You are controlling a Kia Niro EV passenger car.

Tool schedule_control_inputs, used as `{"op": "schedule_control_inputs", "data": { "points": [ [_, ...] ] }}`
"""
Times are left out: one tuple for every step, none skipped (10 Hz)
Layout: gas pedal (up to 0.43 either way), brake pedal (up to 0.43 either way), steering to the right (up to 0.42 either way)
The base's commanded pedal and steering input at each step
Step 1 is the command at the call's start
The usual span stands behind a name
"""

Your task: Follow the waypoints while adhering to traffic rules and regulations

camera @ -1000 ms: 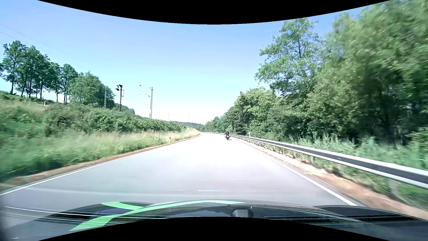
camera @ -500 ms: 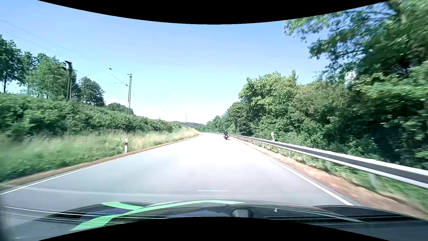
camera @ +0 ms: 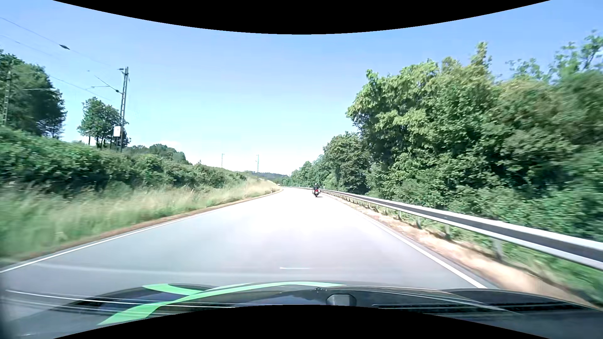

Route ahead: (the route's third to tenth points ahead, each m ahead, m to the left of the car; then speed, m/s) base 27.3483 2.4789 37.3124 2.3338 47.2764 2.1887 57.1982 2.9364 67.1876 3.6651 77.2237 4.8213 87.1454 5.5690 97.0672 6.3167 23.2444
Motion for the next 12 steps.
{"op": "schedule_control_inputs", "data": {
  "points": [
    [0.268, 0.000, -0.005],
    [0.209, 0.000, -0.006],
    [0.209, 0.000, -0.006],
    [0.209, 0.000, -0.006],
    [0.209, 0.000, -0.006],
    [0.189, 0.000, -0.008],
    [0.189, 0.000, -0.009],
    [0.189, 0.000, -0.010],
    [0.197, 0.000, -0.010],
    [0.197, 0.000, -0.009],
    [0.220, 0.000, -0.010],
    [0.228, 0.000, -0.009]
  ]
}}
